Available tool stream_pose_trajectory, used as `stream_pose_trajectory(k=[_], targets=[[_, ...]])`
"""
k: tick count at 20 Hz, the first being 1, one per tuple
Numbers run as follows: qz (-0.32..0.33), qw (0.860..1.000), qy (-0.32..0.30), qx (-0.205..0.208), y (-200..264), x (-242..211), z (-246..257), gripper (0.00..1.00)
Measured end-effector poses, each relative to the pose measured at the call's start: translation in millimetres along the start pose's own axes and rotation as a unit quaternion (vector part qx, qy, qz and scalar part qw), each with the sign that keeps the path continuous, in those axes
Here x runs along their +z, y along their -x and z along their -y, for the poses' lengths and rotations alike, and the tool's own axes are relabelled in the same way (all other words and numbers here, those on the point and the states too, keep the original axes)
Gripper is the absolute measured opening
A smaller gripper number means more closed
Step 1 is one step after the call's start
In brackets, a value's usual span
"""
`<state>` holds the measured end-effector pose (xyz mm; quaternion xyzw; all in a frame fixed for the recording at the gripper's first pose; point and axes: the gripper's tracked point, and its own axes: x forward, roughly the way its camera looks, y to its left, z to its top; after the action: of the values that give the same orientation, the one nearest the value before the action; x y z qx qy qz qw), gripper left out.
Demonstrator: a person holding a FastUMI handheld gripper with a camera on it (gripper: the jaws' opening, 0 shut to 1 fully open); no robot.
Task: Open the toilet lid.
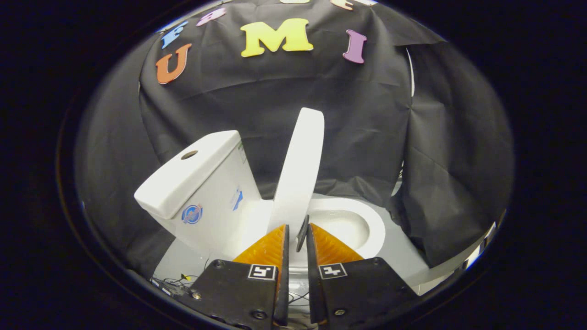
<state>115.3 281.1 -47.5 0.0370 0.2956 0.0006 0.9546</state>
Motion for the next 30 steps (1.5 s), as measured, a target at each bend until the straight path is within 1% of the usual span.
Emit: stream_pose_trajectory(k=[3, 5, 9, 13, 16, 30], targets=[[0.000, 1.000, 0.010, 0.006, 1.3, 2.5, -11.6, 0.21], [0.002, 1.000, 0.009, 0.017, 2.6, 4.3, -23.0, 0.21], [0.008, 0.999, 0.031, 0.034, 3.9, 6.2, -44.6, 0.21], [0.008, 0.998, 0.032, 0.049, 4.9, 7.1, -61.5, 0.21], [0.010, 0.997, 0.046, 0.064, 3.7, 7.2, -77.9, 0.21], [0.006, 0.993, 0.067, 0.099, -1.2, -0.6, -124.1, 0.21]])
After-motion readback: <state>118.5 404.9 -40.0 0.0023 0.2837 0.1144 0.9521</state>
